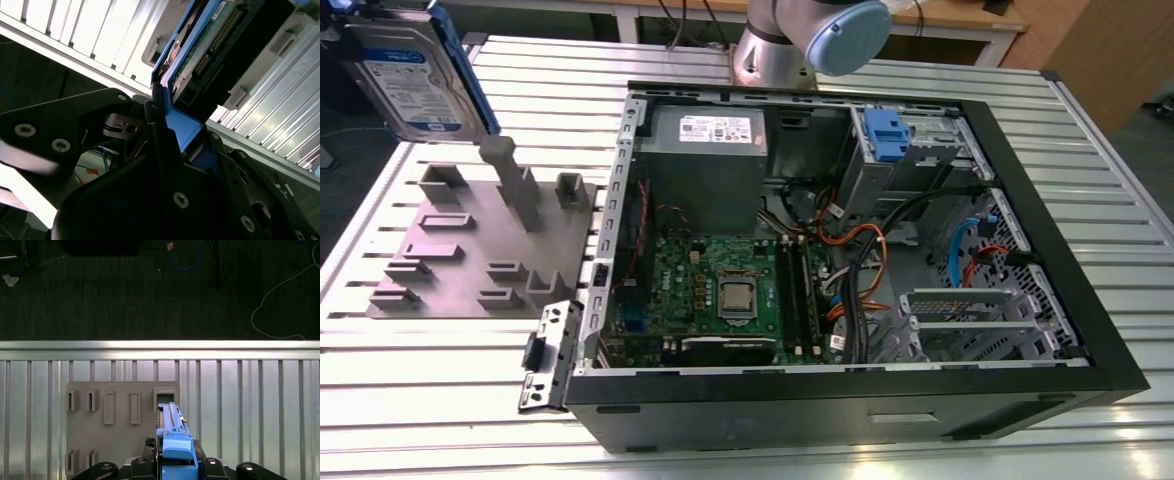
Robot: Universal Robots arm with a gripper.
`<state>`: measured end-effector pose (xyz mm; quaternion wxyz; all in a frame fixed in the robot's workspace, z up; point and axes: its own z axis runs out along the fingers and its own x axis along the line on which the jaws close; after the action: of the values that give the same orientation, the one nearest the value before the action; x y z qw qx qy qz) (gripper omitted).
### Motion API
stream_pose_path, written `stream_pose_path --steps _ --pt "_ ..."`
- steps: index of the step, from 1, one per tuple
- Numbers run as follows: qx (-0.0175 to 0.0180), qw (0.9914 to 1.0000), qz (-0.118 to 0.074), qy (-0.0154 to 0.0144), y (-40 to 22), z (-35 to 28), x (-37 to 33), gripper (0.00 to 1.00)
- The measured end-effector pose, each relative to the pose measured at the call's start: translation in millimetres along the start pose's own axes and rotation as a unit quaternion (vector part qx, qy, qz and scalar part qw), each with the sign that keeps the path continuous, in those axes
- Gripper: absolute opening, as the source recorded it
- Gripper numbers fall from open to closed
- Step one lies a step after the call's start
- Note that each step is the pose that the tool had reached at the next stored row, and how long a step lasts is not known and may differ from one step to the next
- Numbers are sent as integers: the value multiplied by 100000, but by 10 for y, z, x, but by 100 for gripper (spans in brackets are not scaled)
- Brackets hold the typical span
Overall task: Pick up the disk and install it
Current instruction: 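Pick up the disk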
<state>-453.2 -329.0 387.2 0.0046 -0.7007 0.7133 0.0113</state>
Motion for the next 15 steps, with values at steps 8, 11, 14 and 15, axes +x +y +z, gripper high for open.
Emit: stream_pose_path --steps 8,11,14,15 --pt "1 100000 1 -2 1 -61 -1 36" --pt "-3 100000 -1 1 1 -83 -2 36" --pt "0 100000 2 0 1 -103 -3 36" --pt "2 100000 1 0 1 -110 -3 36"
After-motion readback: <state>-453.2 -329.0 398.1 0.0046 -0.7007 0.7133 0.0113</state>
